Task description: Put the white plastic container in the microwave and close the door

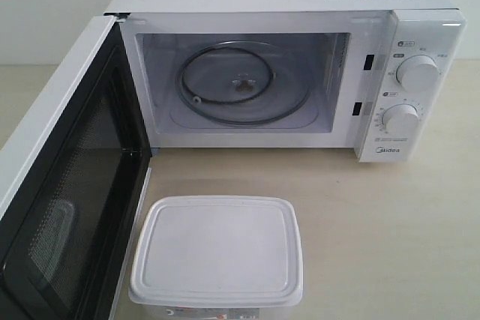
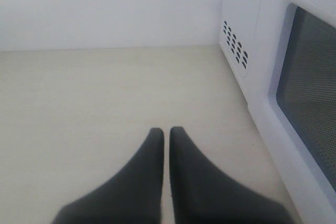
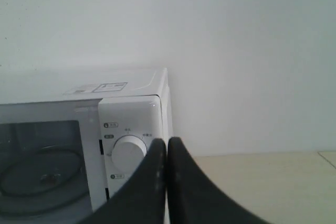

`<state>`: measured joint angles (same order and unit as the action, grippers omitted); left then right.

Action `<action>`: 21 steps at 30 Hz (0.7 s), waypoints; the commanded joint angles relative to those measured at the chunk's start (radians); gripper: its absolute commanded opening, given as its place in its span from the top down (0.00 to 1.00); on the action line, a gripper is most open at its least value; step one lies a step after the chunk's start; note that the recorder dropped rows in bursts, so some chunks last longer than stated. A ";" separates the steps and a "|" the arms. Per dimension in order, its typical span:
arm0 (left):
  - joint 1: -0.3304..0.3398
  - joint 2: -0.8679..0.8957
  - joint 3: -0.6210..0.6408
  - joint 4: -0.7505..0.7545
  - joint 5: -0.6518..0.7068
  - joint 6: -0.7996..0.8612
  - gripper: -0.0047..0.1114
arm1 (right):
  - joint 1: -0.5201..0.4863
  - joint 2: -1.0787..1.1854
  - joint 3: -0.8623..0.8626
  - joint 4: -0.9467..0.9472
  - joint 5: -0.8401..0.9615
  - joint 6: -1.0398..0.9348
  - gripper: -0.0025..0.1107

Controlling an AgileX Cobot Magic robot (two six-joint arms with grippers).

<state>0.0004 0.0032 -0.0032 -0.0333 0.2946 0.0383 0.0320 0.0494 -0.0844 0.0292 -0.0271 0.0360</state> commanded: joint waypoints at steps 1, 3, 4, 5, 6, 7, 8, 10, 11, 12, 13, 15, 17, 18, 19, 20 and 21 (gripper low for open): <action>0.005 -0.003 0.003 -0.005 0.002 -0.007 0.92 | 0.001 0.010 -0.019 0.001 -0.011 0.045 0.98; 0.005 -0.003 0.003 -0.005 0.002 -0.007 0.92 | 0.001 0.010 -0.019 0.001 -0.026 0.045 0.98; 0.005 -0.003 0.003 -0.005 0.002 -0.007 0.92 | 0.001 0.010 -0.019 0.001 -0.032 0.045 0.98; 0.005 -0.003 0.003 -0.005 0.002 -0.007 0.92 | 0.001 0.010 -0.019 0.001 -0.041 0.045 0.98; 0.005 -0.003 0.003 -0.005 0.002 -0.007 0.92 | 0.001 0.010 -0.019 0.001 -0.054 0.045 0.98; 0.005 -0.003 0.003 -0.005 0.002 -0.007 0.92 | 0.001 0.010 -0.019 0.001 -0.065 0.045 0.98; 0.005 -0.003 0.003 -0.005 0.002 -0.007 0.92 | 0.001 0.010 -0.019 0.001 -0.074 0.043 0.98; 0.005 -0.003 0.003 -0.005 0.002 -0.007 0.92 | 0.001 0.010 -0.019 0.001 -0.076 0.043 0.98; 0.005 -0.003 0.003 -0.005 0.002 -0.007 0.92 | 0.001 0.010 -0.019 0.001 -0.076 0.043 0.98; 0.005 -0.003 0.003 -0.005 0.002 -0.007 0.92 | 0.001 0.010 -0.019 0.001 -0.074 0.043 0.98; 0.005 -0.003 0.003 -0.005 0.002 -0.007 0.92 | 0.001 0.010 -0.019 0.001 -0.077 0.043 0.98; 0.005 -0.003 0.003 -0.005 0.002 -0.007 0.92 | 0.001 0.010 -0.019 0.001 -0.081 0.057 0.98; 0.005 -0.003 0.003 -0.005 0.002 -0.007 0.92 | 0.001 0.013 -0.019 0.001 -0.081 0.068 0.98; 0.005 -0.003 0.003 -0.005 0.002 -0.007 0.92 | 0.001 0.021 -0.019 0.001 -0.081 0.068 0.98; 0.005 -0.003 0.003 -0.005 0.002 -0.007 0.92 | 0.001 0.033 -0.019 0.001 -0.084 0.068 0.98; 0.005 -0.003 0.003 -0.005 0.002 -0.007 0.92 | 0.001 0.049 -0.019 0.001 -0.090 0.068 0.98; 0.005 -0.003 0.003 -0.005 0.002 -0.007 0.92 | 0.001 0.069 -0.019 0.001 -0.100 0.068 0.98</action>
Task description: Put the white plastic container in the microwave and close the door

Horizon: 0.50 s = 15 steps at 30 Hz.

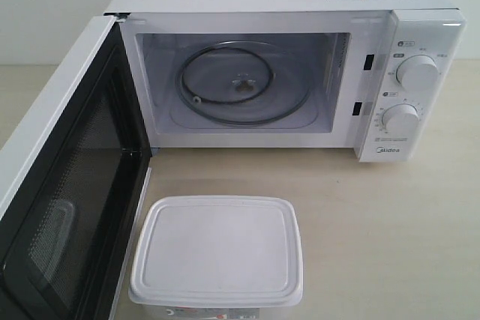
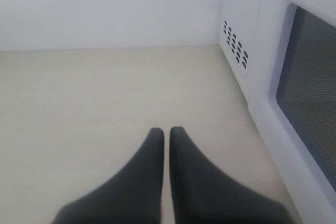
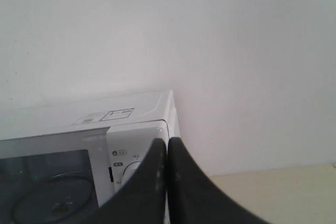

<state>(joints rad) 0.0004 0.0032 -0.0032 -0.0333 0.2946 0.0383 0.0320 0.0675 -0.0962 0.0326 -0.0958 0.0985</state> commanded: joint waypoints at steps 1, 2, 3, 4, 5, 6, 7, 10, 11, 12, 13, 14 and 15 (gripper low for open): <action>0.005 -0.003 0.003 -0.005 0.002 -0.007 0.92 | 0.001 0.072 -0.007 -0.002 -0.043 0.005 0.98; 0.005 -0.003 0.003 -0.005 0.002 -0.007 0.92 | 0.001 0.101 -0.007 -0.007 -0.062 -0.004 0.98; 0.005 -0.003 0.003 -0.005 0.002 -0.007 0.92 | 0.001 0.126 -0.007 -0.021 -0.080 -0.006 0.98; 0.005 -0.003 0.003 -0.005 0.002 -0.007 0.92 | 0.001 0.161 -0.007 -0.033 -0.109 -0.006 0.98; 0.005 -0.003 0.003 -0.005 0.002 -0.007 0.92 | 0.001 0.196 -0.003 -0.053 -0.148 -0.004 0.98; 0.005 -0.003 0.003 -0.005 0.002 -0.007 0.92 | 0.001 0.232 0.004 -0.060 -0.190 -0.002 0.98; 0.005 -0.003 0.003 -0.005 0.002 -0.007 0.92 | 0.001 0.269 0.016 -0.073 -0.249 0.003 0.98; 0.005 -0.003 0.003 -0.005 0.002 -0.007 0.92 | 0.001 0.388 0.026 -0.119 -0.371 0.061 0.98; 0.005 -0.003 0.003 -0.005 0.002 -0.007 0.92 | 0.001 0.422 0.026 -0.129 -0.377 0.080 0.98; 0.005 -0.003 0.003 -0.005 0.002 -0.007 0.92 | 0.001 0.458 0.026 -0.140 -0.384 0.087 0.98; 0.005 -0.003 0.003 -0.005 0.002 -0.007 0.92 | 0.001 0.512 0.026 -0.158 -0.395 0.094 0.98; 0.005 -0.003 0.003 -0.005 0.002 -0.007 0.92 | 0.001 0.550 0.026 -0.186 -0.413 0.100 0.98; 0.005 -0.003 0.003 -0.005 0.002 -0.007 0.92 | 0.001 0.597 0.026 -0.211 -0.439 0.109 0.98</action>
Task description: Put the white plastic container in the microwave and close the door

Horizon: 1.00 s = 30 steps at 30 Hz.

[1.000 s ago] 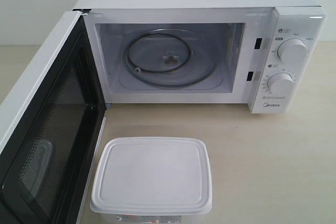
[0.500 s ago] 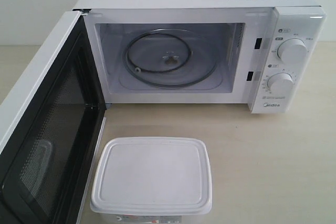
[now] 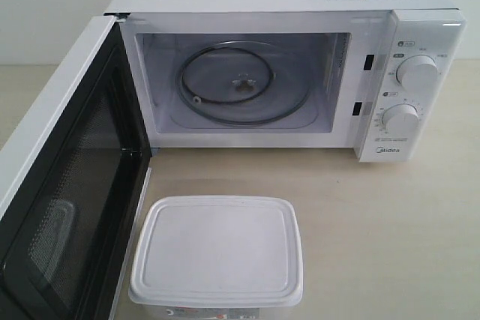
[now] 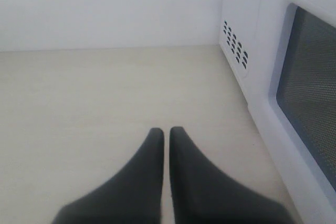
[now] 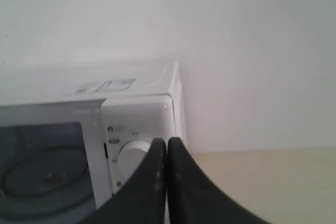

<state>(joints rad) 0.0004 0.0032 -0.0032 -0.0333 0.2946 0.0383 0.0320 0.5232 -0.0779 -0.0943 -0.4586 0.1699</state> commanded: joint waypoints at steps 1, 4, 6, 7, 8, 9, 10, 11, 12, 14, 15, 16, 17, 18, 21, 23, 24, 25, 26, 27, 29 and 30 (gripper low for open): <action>0.005 -0.003 0.003 -0.005 0.002 -0.007 0.92 | 0.001 0.189 0.008 -0.117 -0.133 0.039 0.98; 0.005 -0.003 0.003 -0.005 0.002 -0.007 0.92 | 0.001 0.341 0.008 -0.154 -0.296 0.039 0.98; 0.005 -0.003 0.003 -0.005 0.002 -0.007 0.92 | 0.001 0.428 0.008 -0.171 -0.386 0.039 0.98; 0.005 -0.003 0.003 -0.005 0.002 -0.007 0.92 | 0.001 0.493 0.006 -0.185 -0.443 0.039 0.98; 0.005 -0.003 0.003 -0.005 0.002 -0.007 0.92 | 0.001 0.536 0.006 -0.192 -0.479 0.039 0.98; 0.005 -0.003 0.003 -0.005 0.002 -0.007 0.92 | 0.001 0.589 0.006 -0.206 -0.525 0.035 0.98; 0.005 -0.003 0.003 -0.005 0.002 -0.007 0.92 | 0.001 0.641 0.006 -0.215 -0.573 0.026 0.98; 0.005 -0.003 0.003 -0.005 0.002 -0.007 0.92 | 0.001 0.681 0.006 -0.231 -0.614 0.019 0.98; 0.005 -0.003 0.003 -0.005 0.002 -0.007 0.92 | 0.001 0.730 0.006 -0.251 -0.665 0.006 0.98; 0.005 -0.003 0.003 -0.005 0.002 -0.007 0.92 | 0.001 0.823 0.006 -0.296 -0.760 -0.015 0.98; 0.005 -0.003 0.003 -0.005 0.002 -0.007 0.92 | 0.001 0.866 0.006 -0.315 -0.762 -0.015 0.98; 0.005 -0.003 0.003 -0.005 0.002 -0.007 0.92 | 0.001 0.908 0.006 -0.325 -0.762 -0.018 0.98; 0.005 -0.003 0.003 -0.005 0.002 -0.007 0.92 | 0.001 0.940 0.006 -0.330 -0.762 -0.024 0.98; 0.005 -0.003 0.003 -0.005 0.002 -0.007 0.92 | 0.001 1.006 -0.005 -0.340 -0.762 -0.031 0.98; 0.005 -0.003 0.003 -0.005 0.002 -0.007 0.92 | 0.001 1.102 -0.047 -0.419 -0.762 -0.070 0.98; 0.005 -0.003 0.003 -0.005 0.002 -0.007 0.92 | 0.001 1.164 -0.104 -0.509 -0.762 -0.051 0.98; 0.005 -0.003 0.003 -0.005 0.002 -0.007 0.92 | 0.001 1.189 -0.134 -0.598 -0.762 -0.036 0.98; 0.005 -0.003 0.003 -0.005 0.002 -0.007 0.92 | 0.001 1.199 -0.147 -0.658 -0.762 -0.025 0.98; 0.005 -0.003 0.003 -0.005 0.002 -0.007 0.92 | 0.001 1.205 -0.165 -0.777 -0.762 -0.022 0.98; 0.005 -0.003 0.003 -0.005 0.002 -0.007 0.92 | 0.001 1.205 -0.176 -0.853 -0.762 -0.013 0.98; 0.005 -0.003 0.003 -0.005 0.002 -0.007 0.92 | 0.001 1.205 -0.190 -0.959 -0.762 0.024 0.98; 0.005 -0.003 0.003 -0.005 0.002 -0.007 0.92 | 0.001 1.205 -0.192 -0.991 -0.762 0.031 0.98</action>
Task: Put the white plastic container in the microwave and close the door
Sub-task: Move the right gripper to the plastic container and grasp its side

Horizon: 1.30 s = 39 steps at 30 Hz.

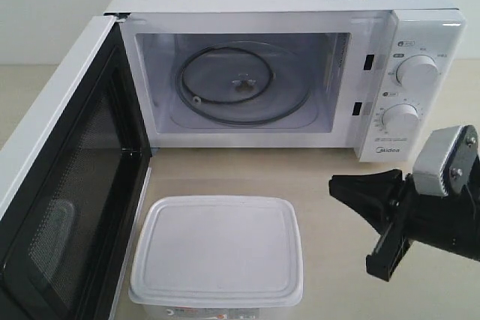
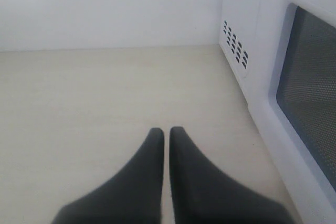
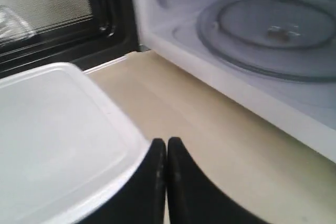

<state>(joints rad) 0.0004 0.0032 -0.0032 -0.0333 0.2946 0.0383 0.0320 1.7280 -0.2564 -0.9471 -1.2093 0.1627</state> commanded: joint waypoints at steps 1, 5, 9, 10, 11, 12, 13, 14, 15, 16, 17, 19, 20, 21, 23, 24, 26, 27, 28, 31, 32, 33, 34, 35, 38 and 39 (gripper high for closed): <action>0.005 -0.003 0.003 -0.005 0.002 -0.004 0.92 | 0.001 0.001 -0.014 -0.180 -0.012 0.038 0.98; 0.005 -0.003 0.003 -0.005 0.002 -0.004 0.92 | 0.001 0.001 -0.014 -0.371 -0.012 0.051 0.98; 0.005 -0.003 0.003 -0.005 0.002 -0.004 0.92 | 0.031 0.001 -0.014 -0.431 -0.012 0.073 0.98; 0.005 -0.003 0.003 -0.005 0.002 -0.004 0.92 | 0.051 0.001 -0.014 -0.442 -0.012 0.079 0.98; 0.005 -0.003 0.003 -0.005 0.002 -0.004 0.92 | 0.075 0.003 -0.014 -0.445 -0.012 0.092 0.98; 0.005 -0.003 0.003 -0.005 0.002 -0.004 0.92 | 0.097 0.008 -0.014 -0.442 -0.012 0.096 0.98; 0.005 -0.003 0.003 -0.005 0.002 -0.004 0.92 | 0.133 0.018 -0.014 -0.423 -0.012 0.096 0.98; 0.005 -0.003 0.003 -0.005 0.002 -0.004 0.92 | 0.156 0.028 -0.014 -0.392 -0.012 0.096 0.98; 0.005 -0.003 0.003 -0.005 0.002 -0.004 0.92 | 0.184 0.035 -0.014 -0.358 -0.012 0.094 0.98; 0.005 -0.003 0.003 -0.005 0.002 -0.004 0.92 | 0.210 0.042 -0.014 -0.317 -0.012 0.087 0.98; 0.005 -0.003 0.003 -0.005 0.002 -0.004 0.92 | 0.232 0.049 -0.014 -0.292 -0.012 0.085 0.98; 0.005 -0.003 0.003 -0.005 0.002 -0.004 0.92 | 0.260 0.056 -0.014 -0.283 -0.012 0.074 0.98; 0.005 -0.003 0.003 -0.005 0.002 -0.004 0.92 | 0.270 0.061 -0.014 -0.284 -0.012 0.077 0.98; 0.005 -0.003 0.003 -0.005 0.002 -0.004 0.92 | 0.282 0.070 -0.014 -0.284 0.008 0.092 0.98; 0.005 -0.003 0.003 -0.005 0.002 -0.004 0.92 | 0.304 0.084 -0.014 -0.269 0.076 0.121 0.98; 0.005 -0.003 0.003 -0.005 0.002 -0.004 0.92 | 0.317 0.092 -0.014 -0.257 0.118 0.140 0.98; 0.005 -0.003 0.003 -0.005 0.002 -0.004 0.92 | 0.338 0.102 -0.014 -0.234 0.156 0.159 0.98; 0.005 -0.003 0.003 -0.005 0.002 -0.004 0.92 | 0.340 0.107 -0.014 -0.232 0.155 0.161 0.98; 0.005 -0.003 0.003 -0.005 0.002 -0.004 0.92 | 0.340 0.112 -0.014 -0.232 0.140 0.161 0.98; 0.005 -0.003 0.003 -0.005 0.002 -0.004 0.92 | 0.340 0.112 -0.014 -0.151 0.145 0.168 0.98; 0.005 -0.003 0.003 -0.005 0.002 -0.004 0.92 | 0.340 0.112 -0.014 -0.105 0.164 0.168 0.98; 0.005 -0.003 0.003 -0.005 0.002 -0.004 0.92 | 0.340 0.112 -0.014 -0.078 0.180 0.168 0.98; 0.005 -0.003 0.003 -0.005 0.002 -0.004 0.92 | 0.340 0.112 -0.014 -0.044 0.198 0.168 0.98; 0.005 -0.003 0.003 -0.005 0.002 -0.004 0.92 | 0.340 0.112 -0.014 -0.010 0.225 0.168 0.98; 0.005 -0.003 0.003 -0.005 0.002 -0.004 0.92 | 0.340 0.112 -0.016 0.069 0.234 0.162 0.98; 0.005 -0.003 0.003 -0.005 0.002 -0.004 0.92 | 0.340 0.112 -0.019 0.083 0.234 0.162 0.98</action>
<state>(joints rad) 0.0004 0.0032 -0.0032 -0.0333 0.2946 0.0383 0.3696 1.8390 -0.2658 -0.9271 -0.9846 0.3262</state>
